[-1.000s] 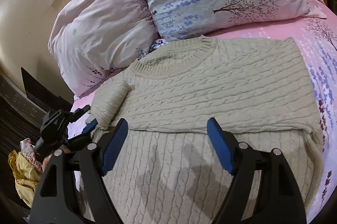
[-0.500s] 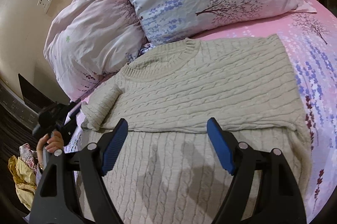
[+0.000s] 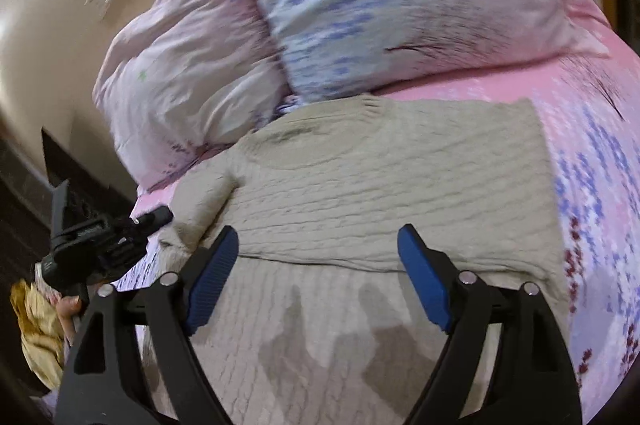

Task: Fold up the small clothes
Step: 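Open the left gripper and withdraw from the folded sleeve, then grasp the sweater hem with both grippers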

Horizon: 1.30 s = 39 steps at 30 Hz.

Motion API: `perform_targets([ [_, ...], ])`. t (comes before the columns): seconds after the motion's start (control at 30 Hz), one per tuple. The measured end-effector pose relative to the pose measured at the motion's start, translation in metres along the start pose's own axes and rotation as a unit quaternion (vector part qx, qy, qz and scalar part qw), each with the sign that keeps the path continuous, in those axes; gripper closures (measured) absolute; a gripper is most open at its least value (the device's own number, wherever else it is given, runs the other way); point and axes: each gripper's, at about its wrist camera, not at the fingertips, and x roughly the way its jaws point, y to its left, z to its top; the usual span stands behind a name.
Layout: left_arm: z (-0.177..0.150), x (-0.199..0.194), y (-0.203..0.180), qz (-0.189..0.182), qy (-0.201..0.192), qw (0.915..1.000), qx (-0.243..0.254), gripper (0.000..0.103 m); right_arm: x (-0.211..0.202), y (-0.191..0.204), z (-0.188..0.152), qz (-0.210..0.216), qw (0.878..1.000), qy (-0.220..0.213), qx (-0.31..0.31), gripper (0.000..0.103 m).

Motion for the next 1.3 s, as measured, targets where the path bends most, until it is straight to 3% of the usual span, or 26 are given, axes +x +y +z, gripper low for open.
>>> perform_targets([
  [0.07,0.010,-0.005,0.025,0.008,0.002,0.9985,-0.054,0.082,0.011,0.011,0.001,0.015,1.000,0.009,-0.003,0.020],
  [0.13,0.018,-0.003,0.046,-0.010,0.005,0.9933,-0.115,0.054,0.020,0.021,-0.002,0.024,1.000,0.018,-0.008,0.020],
  [0.27,0.028,0.000,0.069,-0.074,-0.017,0.9778,-0.195,0.038,0.024,0.038,-0.010,0.018,0.999,0.026,-0.033,0.020],
  [0.37,0.037,-0.005,0.074,-0.061,-0.054,0.9730,-0.216,0.035,0.018,0.035,-0.012,0.003,0.999,0.023,-0.037,0.020],
  [0.4,0.041,-0.003,0.074,-0.050,-0.063,0.9724,-0.219,0.036,0.016,0.033,-0.011,0.003,0.999,0.022,-0.034,0.020],
  [0.47,0.044,-0.001,0.077,-0.033,-0.075,0.9699,-0.229,0.052,0.011,0.026,-0.010,0.000,1.000,0.016,-0.025,0.020],
  [0.53,0.047,0.000,0.078,-0.030,-0.090,0.9677,-0.233,0.083,0.006,0.019,-0.011,-0.001,1.000,0.011,-0.018,0.020],
  [0.6,0.049,0.002,0.069,-0.028,-0.106,0.9686,-0.223,0.094,0.002,0.012,-0.012,-0.004,1.000,0.008,-0.013,0.020],
  [0.67,0.053,0.002,0.048,-0.026,-0.119,0.9762,-0.179,0.095,-0.002,0.004,-0.012,-0.008,1.000,0.005,-0.007,0.020],
  [0.8,0.050,0.014,-0.012,-0.061,-0.113,0.9891,-0.070,0.095,-0.012,-0.016,-0.010,-0.017,1.000,-0.011,0.018,0.020],
  [0.9,0.032,0.039,-0.064,-0.089,-0.092,0.9915,0.020,0.095,-0.019,-0.032,-0.006,-0.014,0.999,-0.024,0.044,0.020],
  [0.97,0.014,0.063,-0.092,-0.084,-0.061,0.9908,0.087,0.095,-0.020,-0.045,-0.003,-0.008,0.997,-0.029,0.068,0.020],
  [1.03,-0.015,0.101,-0.125,-0.053,0.004,0.9802,0.191,0.095,-0.018,-0.062,0.000,0.010,0.994,-0.028,0.104,0.020],
  [1.07,-0.032,0.118,-0.139,-0.028,0.029,0.9691,0.243,0.095,-0.016,-0.070,0.001,0.019,0.992,-0.026,0.123,0.021],
  [1.17,-0.077,0.146,-0.163,0.045,0.069,0.9190,0.386,0.095,-0.012,-0.092,0.004,0.040,0.984,-0.023,0.170,0.025],
  [1.23,-0.088,0.140,-0.168,0.047,0.066,0.8999,0.428,0.093,-0.013,-0.097,0.006,0.047,0.983,-0.023,0.178,0.026],
  [1.27,-0.091,0.133,-0.169,0.045,0.061,0.8924,0.445,0.088,-0.013,-0.098,0.007,0.049,0.983,-0.022,0.178,0.026],
  [1.3,-0.090,0.124,-0.169,0.046,0.054,0.8888,0.453,0.066,-0.012,-0.098,0.009,0.048,0.983,-0.019,0.177,0.027],
])
